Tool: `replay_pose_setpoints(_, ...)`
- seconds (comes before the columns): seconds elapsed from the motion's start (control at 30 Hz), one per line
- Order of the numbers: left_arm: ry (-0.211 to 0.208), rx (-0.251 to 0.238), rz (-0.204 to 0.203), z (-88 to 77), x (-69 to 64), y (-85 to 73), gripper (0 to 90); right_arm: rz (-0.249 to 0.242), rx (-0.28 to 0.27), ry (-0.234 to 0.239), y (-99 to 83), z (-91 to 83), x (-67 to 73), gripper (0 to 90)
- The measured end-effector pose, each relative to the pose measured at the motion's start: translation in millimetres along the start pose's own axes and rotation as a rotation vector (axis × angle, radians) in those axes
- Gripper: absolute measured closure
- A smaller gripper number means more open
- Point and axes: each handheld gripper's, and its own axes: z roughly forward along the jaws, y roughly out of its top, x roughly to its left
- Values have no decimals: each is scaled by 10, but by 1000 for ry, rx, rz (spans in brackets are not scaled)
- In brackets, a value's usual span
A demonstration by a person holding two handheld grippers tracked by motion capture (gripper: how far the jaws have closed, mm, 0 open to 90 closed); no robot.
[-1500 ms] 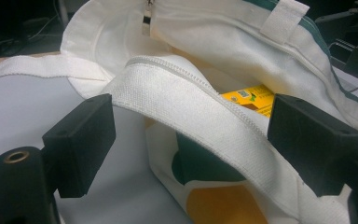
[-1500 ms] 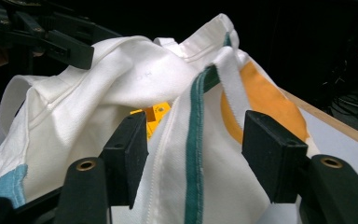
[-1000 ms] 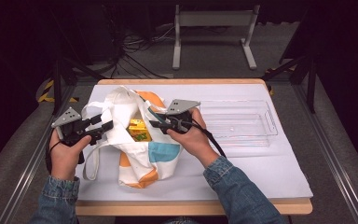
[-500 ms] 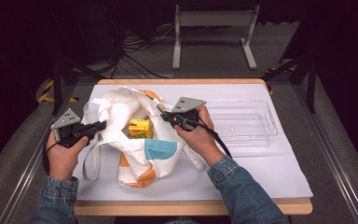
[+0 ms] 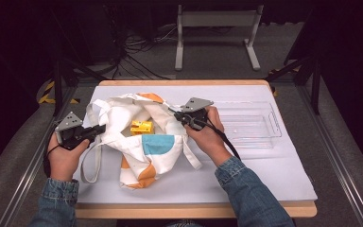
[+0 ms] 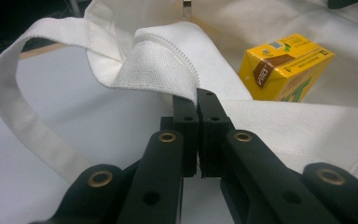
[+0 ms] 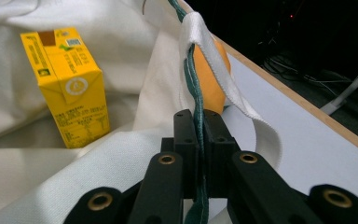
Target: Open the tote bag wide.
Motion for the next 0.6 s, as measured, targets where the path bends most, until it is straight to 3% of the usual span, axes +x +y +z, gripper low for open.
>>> replay_pose_setpoints(0.13, 1, 29, 20, 72, 6, -41, 881, -12, 42, -11, -50, 87, 26, 856)
replay_pose_setpoints(0.27, -2, 37, 6, 102, 35, -89, 881, -16, 68, -17, -92, 128, 24, 856)
replay_pose_setpoints(0.6, -3, 127, -8, 248, 95, -225, 879, 29, 167, 6, -215, 231, -9, 855)
